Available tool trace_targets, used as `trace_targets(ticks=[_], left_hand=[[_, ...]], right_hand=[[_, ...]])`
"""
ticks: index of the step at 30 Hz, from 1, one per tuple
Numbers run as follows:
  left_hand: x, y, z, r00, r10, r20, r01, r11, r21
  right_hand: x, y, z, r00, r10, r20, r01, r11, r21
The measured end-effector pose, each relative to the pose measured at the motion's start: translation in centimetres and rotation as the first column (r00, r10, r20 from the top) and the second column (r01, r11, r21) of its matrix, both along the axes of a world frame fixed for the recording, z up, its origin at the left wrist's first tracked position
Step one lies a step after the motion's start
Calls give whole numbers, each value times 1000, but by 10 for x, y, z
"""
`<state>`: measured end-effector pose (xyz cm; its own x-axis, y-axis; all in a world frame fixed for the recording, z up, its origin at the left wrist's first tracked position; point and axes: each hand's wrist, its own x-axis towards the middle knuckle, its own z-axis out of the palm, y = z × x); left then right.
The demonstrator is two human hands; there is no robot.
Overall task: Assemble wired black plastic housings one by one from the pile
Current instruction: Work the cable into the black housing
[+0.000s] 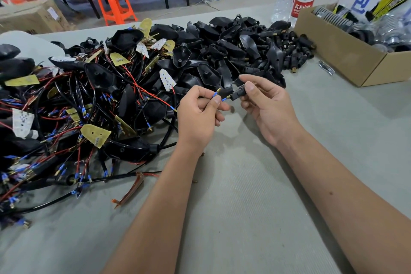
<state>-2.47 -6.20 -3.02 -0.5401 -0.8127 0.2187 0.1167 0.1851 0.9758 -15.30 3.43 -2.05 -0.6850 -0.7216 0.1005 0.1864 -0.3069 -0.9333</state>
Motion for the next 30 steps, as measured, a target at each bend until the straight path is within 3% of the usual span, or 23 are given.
trace_targets(ticks=[9, 30], left_hand=[[-1, -2, -3, 1000, 16, 24, -16, 1000, -12], [1, -1, 2, 996, 88, -15, -87, 994, 63]], right_hand=[[4, 3, -1, 978, 0, -207, -2, 1000, -10], [4, 3, 0, 993, 37, -108, -49, 993, -107]])
